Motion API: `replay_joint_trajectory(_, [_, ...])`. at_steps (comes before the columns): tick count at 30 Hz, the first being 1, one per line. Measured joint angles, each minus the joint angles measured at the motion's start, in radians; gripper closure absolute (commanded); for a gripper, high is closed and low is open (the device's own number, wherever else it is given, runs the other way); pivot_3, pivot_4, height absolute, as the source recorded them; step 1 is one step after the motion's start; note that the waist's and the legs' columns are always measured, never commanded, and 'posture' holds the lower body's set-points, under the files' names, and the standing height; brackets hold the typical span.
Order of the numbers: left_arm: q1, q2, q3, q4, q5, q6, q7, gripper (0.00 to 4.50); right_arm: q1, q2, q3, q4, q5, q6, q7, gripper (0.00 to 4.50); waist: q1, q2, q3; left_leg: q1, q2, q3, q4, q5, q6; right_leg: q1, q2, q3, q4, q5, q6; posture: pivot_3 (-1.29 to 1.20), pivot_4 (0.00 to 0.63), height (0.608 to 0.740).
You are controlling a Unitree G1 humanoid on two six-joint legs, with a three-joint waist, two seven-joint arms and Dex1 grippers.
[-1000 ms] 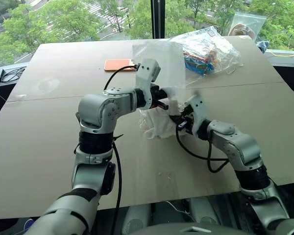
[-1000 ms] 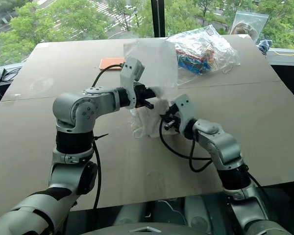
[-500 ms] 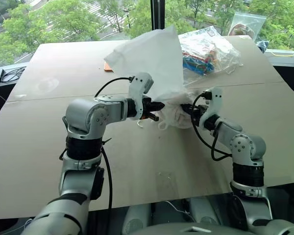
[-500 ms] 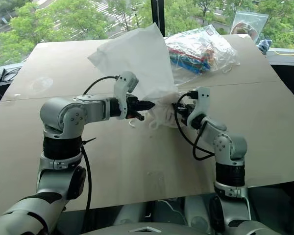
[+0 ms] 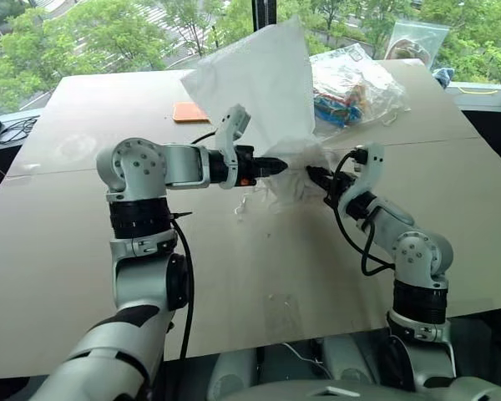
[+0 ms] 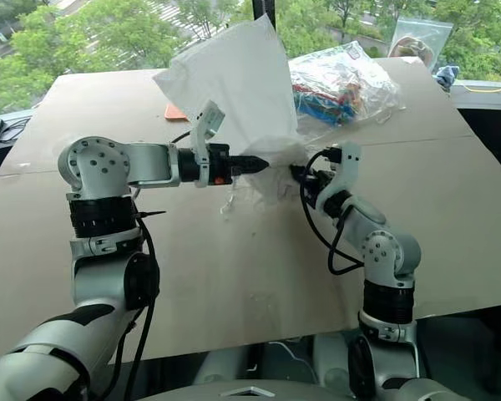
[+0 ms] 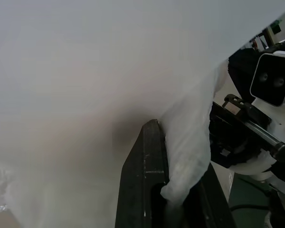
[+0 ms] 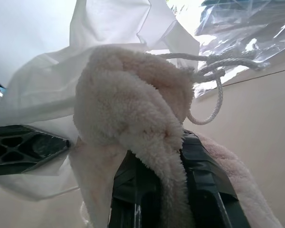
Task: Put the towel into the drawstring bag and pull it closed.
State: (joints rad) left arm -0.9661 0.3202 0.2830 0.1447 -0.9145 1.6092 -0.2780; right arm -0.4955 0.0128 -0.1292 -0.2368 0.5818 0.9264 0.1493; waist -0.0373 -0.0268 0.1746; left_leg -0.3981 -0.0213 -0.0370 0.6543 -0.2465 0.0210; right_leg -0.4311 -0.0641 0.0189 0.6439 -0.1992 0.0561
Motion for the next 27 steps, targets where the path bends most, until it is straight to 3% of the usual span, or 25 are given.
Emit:
replay_joint_trajectory(6, [-0.015, -0.033, 0.007, 0.061, -0.186, 0.002, 0.152, 4.50, -0.036, -0.134, 0.367, 0.106, -0.250, -0.197, 0.141, 4.47, -0.005, 0.000, 0.000, 0.000, -0.002, 0.001, 0.000, 0.001, -0.003, -0.001, 0.001, 0.001, 0.001, 0.000, 0.000, 0.00, 0.150, 0.740])
replay_joint_trajectory(14, [-0.003, -0.008, 0.019, 0.074, -0.301, 0.004, 0.278, 4.50, -0.033, -0.146, 0.394, 0.130, -0.292, -0.258, 0.198, 4.47, -0.001, 0.000, 0.000, 0.000, -0.001, 0.000, 0.000, 0.002, -0.003, -0.001, 0.000, 0.001, 0.001, 0.000, 0.000, 0.00, 0.150, 0.740])
replay_joint_trajectory(21, [0.134, 0.123, -0.017, 0.034, -0.388, 0.001, 0.326, 4.50, -0.088, 0.007, 0.063, 0.223, -0.085, -0.215, 0.116, 4.47, -0.002, 0.000, 0.000, 0.000, 0.001, -0.001, -0.001, 0.002, -0.004, -0.002, 0.000, 0.001, 0.002, 0.000, 0.000, 0.00, 0.150, 0.740])
replay_joint_trajectory(27, [0.160, 0.182, -0.062, -0.121, -0.307, -0.070, 0.225, 4.50, -0.121, 0.032, -0.057, 0.246, 0.060, -0.166, 0.080, 4.47, 0.005, 0.000, 0.000, -0.001, -0.001, 0.000, -0.001, 0.003, -0.004, -0.002, -0.001, 0.001, 0.000, 0.000, 0.000, 0.00, 0.150, 0.740])
